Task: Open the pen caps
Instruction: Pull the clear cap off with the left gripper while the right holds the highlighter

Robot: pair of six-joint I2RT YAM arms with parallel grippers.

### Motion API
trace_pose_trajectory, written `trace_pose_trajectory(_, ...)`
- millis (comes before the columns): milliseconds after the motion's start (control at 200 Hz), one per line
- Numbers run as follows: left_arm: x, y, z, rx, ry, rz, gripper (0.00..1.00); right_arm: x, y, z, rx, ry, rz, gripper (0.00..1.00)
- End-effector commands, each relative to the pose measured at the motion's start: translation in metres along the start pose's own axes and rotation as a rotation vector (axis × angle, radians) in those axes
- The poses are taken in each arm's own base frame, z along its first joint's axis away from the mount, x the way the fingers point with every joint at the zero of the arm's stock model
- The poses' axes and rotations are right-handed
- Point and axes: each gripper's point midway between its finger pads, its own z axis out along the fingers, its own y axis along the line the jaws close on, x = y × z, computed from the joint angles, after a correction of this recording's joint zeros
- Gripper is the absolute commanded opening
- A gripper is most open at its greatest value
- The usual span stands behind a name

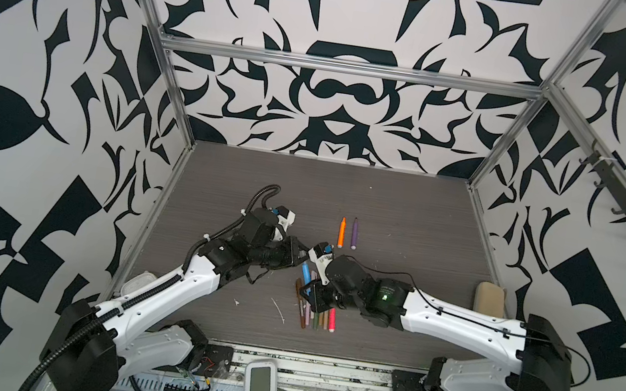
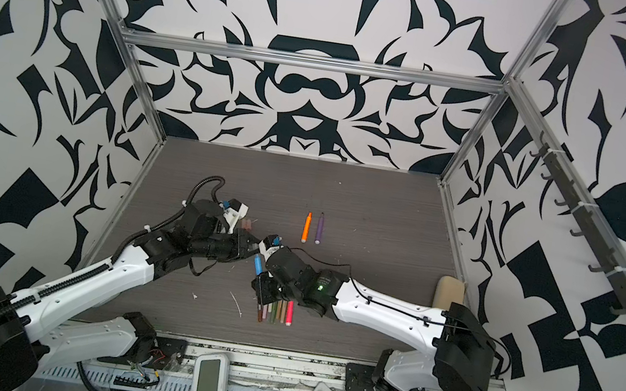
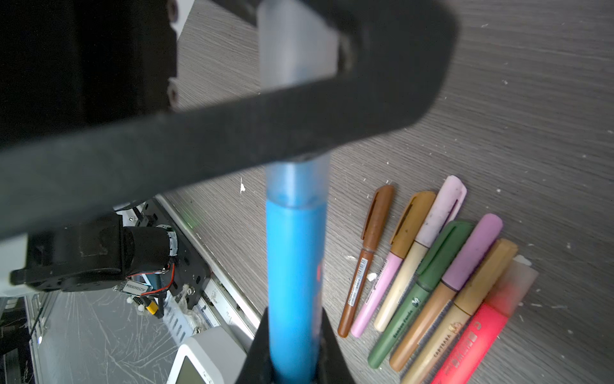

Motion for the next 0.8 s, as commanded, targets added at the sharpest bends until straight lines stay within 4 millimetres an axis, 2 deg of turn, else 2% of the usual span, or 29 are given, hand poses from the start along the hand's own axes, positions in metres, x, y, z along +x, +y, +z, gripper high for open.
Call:
trace_pose_trajectory(0,-0.041,0.012,-0.017,-0.162,-0.109,0.123,0.00,-0.002,-0.012,-0.008,0.044,-0.037,0.041,0.00)
trace_pose_trajectory(110,-0.126,0.031,-0.048,-0.313,-0.237,0.144,0.00,0.030,-0.021,-0.005,0.037,-0.024,0.081,0.00)
trace_pose_trajectory(135,-0.144,0.046,-0.047,-0.349,-0.247,0.107,0.00,0.037,-0.023,-0.005,0.029,-0.024,0.091,0.00)
trace_pose_trajectory(165,-0.163,0.054,-0.051,-0.367,-0.275,0.070,0.00,0.044,-0.026,-0.005,0.025,-0.026,0.107,0.00)
trace_pose_trajectory(200,-0.178,0.059,-0.051,-0.363,-0.285,0.039,0.00,0.051,-0.031,-0.007,0.026,-0.031,0.121,0.00)
trace_pose_trajectory(260,-0.190,0.055,-0.043,-0.338,-0.265,0.032,0.00,0.057,-0.040,-0.016,0.037,-0.051,0.138,0.00)
trace_pose_trajectory(335,-0.191,0.054,-0.030,-0.324,-0.235,0.032,0.00,0.055,-0.051,-0.034,0.070,-0.096,0.138,0.00)
trace_pose_trajectory(405,-0.188,0.063,-0.024,-0.339,-0.219,0.021,0.00,0.049,-0.056,-0.051,0.089,-0.138,0.128,0.00)
trace_pose_trajectory(530,-0.175,0.098,-0.025,-0.458,-0.210,0.010,0.00,0.036,-0.069,-0.075,0.166,-0.196,0.086,0.00)
trace_pose_trajectory(670,-0.155,0.144,-0.028,-0.553,-0.175,-0.052,0.00,0.029,-0.080,-0.078,0.203,-0.189,0.076,0.00)
trace_pose_trajectory(795,-0.140,0.180,-0.027,-0.597,-0.137,-0.115,0.00,0.033,-0.087,-0.072,0.173,-0.147,0.109,0.00)
